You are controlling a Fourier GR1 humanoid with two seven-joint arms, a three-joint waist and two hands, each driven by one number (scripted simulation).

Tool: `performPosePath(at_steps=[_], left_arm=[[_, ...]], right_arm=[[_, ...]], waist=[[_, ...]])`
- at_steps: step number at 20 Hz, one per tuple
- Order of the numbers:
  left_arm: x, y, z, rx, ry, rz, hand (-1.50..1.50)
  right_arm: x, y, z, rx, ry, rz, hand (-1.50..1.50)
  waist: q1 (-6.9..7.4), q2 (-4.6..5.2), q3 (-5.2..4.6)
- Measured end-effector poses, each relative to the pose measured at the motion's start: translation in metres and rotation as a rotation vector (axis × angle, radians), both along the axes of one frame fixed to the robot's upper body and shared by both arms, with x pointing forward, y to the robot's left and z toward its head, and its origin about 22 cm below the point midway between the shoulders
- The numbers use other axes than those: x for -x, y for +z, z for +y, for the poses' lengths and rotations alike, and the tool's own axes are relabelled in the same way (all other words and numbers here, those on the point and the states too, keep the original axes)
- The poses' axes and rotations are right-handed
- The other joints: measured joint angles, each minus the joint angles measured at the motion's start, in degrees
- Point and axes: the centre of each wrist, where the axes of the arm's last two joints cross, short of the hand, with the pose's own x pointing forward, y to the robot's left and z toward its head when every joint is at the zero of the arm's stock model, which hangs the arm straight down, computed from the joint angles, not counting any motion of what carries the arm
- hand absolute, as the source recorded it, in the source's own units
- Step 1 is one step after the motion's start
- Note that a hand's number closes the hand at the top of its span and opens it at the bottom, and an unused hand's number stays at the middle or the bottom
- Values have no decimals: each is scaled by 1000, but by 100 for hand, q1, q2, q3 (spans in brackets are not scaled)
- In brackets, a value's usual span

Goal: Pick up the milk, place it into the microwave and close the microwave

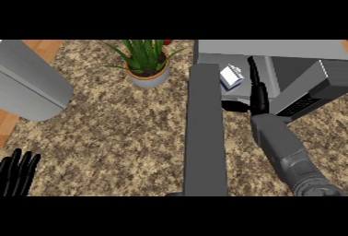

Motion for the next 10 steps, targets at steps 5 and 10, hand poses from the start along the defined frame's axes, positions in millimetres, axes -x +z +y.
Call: performPosePath(at_steps=[5, 10], left_arm=[[5, -5, -8, 3, -59, 28, -150], [5, -5, -20, 34, -152, 31, -150]], right_arm=[[16, -19, 6, -101, 59, 15, -150], [31, -37, 11, -217, 166, 37, -150]], waist=[[-118, -47, -7], [-242, -99, -13]])
